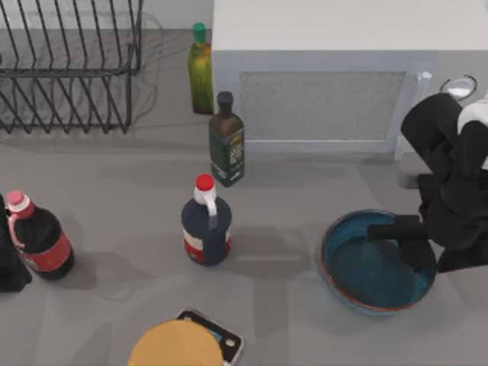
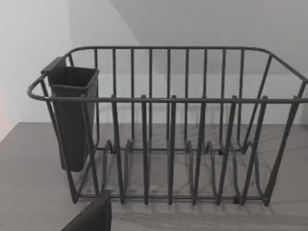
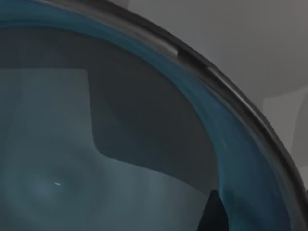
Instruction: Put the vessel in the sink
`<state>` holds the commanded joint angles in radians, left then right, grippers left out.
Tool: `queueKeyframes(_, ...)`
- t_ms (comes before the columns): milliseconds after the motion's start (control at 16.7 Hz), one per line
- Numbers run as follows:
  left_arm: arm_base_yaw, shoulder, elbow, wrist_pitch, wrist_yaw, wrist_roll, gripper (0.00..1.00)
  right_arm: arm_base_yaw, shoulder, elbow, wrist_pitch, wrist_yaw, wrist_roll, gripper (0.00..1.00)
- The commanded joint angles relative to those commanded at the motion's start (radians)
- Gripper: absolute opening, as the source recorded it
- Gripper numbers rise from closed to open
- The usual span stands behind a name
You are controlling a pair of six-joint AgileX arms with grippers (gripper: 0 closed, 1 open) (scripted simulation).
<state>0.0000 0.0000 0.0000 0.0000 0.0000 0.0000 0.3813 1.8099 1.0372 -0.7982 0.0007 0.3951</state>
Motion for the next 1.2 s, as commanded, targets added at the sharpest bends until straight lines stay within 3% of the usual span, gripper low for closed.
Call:
queueKeyframes(120, 0.0, 0.0, 0.0, 0.0, 0.0, 0.0, 1.0, 0.0, 0.0, 0.0, 0.0, 0.0, 0.0, 0.02)
queueKeyframes(180, 0.0, 0.0, 0.0, 0.0, 0.0, 0.0, 1.0, 0.0, 0.0, 0.0, 0.0, 0.0, 0.0, 0.0)
queueKeyframes(780, 0.0, 0.0, 0.0, 0.0, 0.0, 0.0, 1.0, 0.0, -0.003, 0.016, -0.016, 0.001, 0.0, 0.0)
queueKeyframes(1200, 0.0, 0.0, 0.0, 0.0, 0.0, 0.0, 1.0, -0.002, -0.065, 0.28, -0.371, 0.001, -0.001, 0.0)
